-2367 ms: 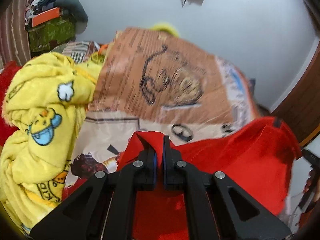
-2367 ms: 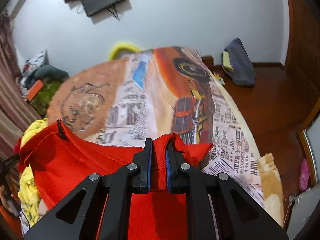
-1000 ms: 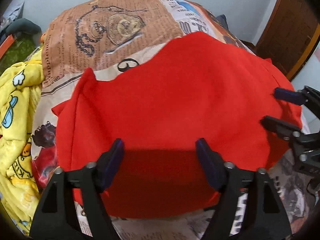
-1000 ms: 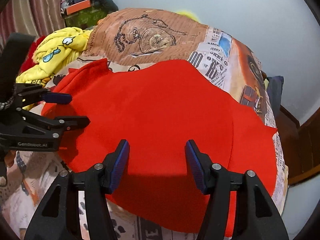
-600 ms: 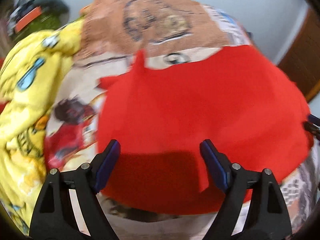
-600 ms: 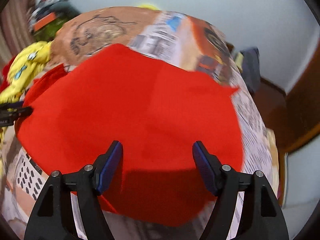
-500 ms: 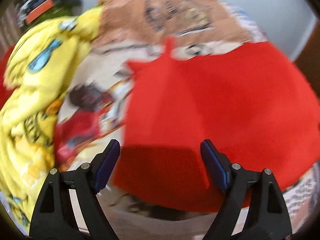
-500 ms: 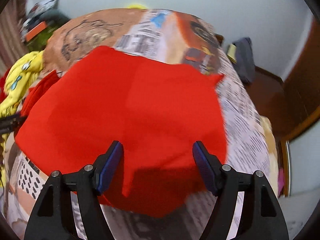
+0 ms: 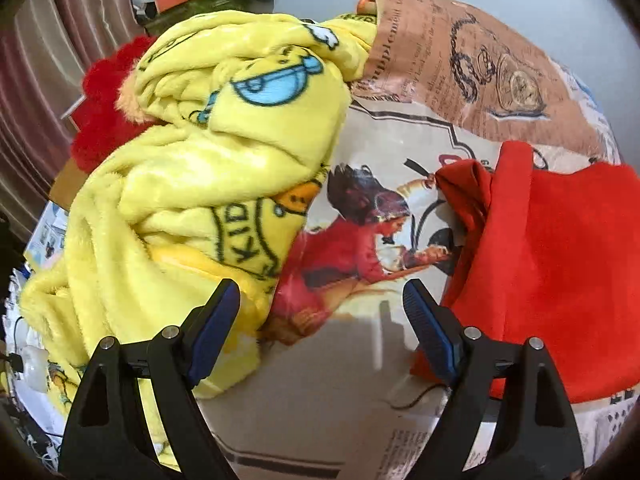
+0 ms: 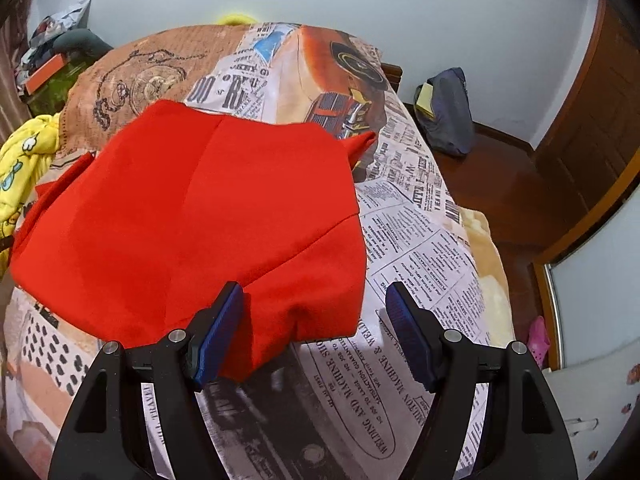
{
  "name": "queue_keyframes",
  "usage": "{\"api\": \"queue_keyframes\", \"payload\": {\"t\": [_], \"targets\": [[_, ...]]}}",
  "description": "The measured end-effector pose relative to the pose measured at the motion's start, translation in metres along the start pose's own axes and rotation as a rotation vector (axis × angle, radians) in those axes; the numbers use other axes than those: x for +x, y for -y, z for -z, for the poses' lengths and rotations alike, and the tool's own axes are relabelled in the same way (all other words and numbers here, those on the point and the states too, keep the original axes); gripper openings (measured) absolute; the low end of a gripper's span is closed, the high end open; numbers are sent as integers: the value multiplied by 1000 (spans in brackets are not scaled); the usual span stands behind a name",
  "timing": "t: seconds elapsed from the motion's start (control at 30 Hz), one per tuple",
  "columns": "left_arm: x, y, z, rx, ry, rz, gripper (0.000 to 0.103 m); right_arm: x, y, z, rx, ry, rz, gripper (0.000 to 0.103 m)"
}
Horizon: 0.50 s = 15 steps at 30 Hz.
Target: Fold large clothes
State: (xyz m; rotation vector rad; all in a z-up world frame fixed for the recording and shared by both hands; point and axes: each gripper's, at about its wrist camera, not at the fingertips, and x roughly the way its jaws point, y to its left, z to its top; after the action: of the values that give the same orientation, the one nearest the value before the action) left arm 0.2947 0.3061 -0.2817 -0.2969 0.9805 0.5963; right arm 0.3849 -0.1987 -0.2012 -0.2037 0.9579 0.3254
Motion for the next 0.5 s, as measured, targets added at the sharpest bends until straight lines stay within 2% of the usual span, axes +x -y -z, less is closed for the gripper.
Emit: {"api": "queue_keyframes", "payload": {"t": [0.13,0.27,0.4,0.5], "targets": [[-19,-7,7,-43,-4,123,84,-11,-10,-3,-26,37,-13,70],[-38,5,21,-80,-38,312,84,-18,-29,-11,-60,64,-50,70],[-49,27,41,-96,-91,535,84,-15,-52,-15,-95,68,-98,70],[-47,44,51,-126,-140,658,84,-10,-70,-14,-137,57,-120,70]]}}
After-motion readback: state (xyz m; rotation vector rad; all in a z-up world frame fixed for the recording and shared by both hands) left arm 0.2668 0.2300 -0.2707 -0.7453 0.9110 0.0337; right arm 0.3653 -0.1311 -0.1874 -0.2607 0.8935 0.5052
